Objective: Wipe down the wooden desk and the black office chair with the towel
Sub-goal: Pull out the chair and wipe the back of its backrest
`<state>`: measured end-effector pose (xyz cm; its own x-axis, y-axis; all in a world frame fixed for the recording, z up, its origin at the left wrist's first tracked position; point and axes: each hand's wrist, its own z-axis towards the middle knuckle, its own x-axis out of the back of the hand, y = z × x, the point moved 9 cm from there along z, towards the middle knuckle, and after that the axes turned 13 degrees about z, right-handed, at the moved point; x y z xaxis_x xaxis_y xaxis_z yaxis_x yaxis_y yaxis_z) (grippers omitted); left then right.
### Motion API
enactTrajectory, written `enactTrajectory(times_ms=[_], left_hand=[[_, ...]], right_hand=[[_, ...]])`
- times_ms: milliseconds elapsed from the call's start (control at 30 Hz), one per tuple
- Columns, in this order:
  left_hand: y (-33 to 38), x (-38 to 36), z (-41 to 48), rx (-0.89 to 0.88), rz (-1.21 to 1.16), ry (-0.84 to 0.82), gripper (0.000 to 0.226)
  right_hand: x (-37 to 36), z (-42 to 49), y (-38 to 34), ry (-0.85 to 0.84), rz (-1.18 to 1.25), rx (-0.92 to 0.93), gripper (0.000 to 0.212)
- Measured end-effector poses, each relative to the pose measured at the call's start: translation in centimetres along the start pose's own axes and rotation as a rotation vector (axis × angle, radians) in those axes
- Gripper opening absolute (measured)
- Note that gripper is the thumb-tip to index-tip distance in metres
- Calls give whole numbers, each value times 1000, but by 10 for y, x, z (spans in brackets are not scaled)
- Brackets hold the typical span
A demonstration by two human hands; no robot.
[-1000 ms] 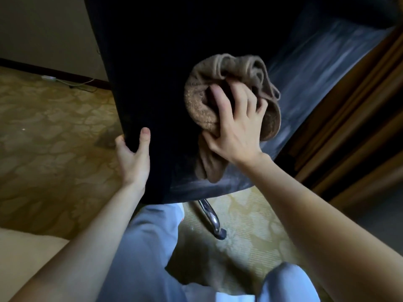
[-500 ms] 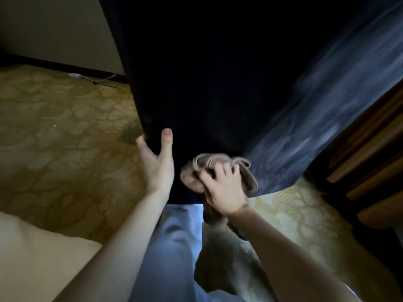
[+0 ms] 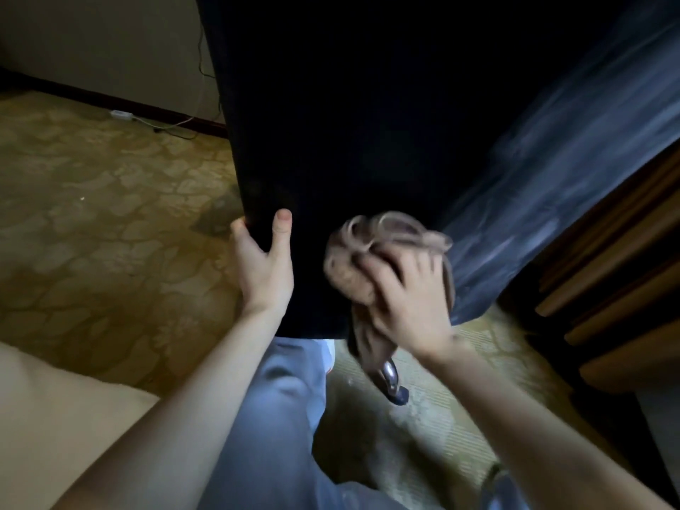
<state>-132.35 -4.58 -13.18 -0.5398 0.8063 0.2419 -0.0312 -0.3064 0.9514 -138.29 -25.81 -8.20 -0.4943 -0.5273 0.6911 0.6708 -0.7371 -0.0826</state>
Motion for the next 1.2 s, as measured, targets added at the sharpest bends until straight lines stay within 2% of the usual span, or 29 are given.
enactTrajectory(times_ms=[100,200,333,433,533,667,733,867,933,1000,1033,1133,1200], left_hand=[[-2,1,-2,21,-6,4,56],[-14,0,-6,75,-9,-28,66],[-44,-8,-17,208,20,-122,81],[-63,-16,-19,257,17,-141,94],[-80,-23,-25,295,17,-136,105],[-96,-30,-17,323,25,-113,100],[-99,-29,-11,317,36,-85,97],[-101,-24,-5,294,50,-22,105],[-103,-25,-5,290,57,-25,99],[-104,-24,-7,281,75,-29,84],[-106,-26,-7,287,75,-32,85],[-110,-30,-9,304,93,-65,109],[-109,-29,-9,304,103,-80,114]], right_hand=[[75,45,-4,330,96,63,72],[114,74,-11,488,37,106,69],[98,86,-12,425,-111,70,57],[74,85,-8,401,-133,32,58],[51,75,-8,394,-137,70,52],[2,46,-8,290,-149,140,39],[-23,33,-7,260,-159,127,35],[-67,4,-1,226,-142,89,34],[-94,-18,-1,127,-72,146,26],[-121,-44,0,-9,-6,198,29],[-135,-56,2,-90,8,204,31],[-161,-85,7,-327,17,171,40],[-165,-90,4,-442,7,138,45]])
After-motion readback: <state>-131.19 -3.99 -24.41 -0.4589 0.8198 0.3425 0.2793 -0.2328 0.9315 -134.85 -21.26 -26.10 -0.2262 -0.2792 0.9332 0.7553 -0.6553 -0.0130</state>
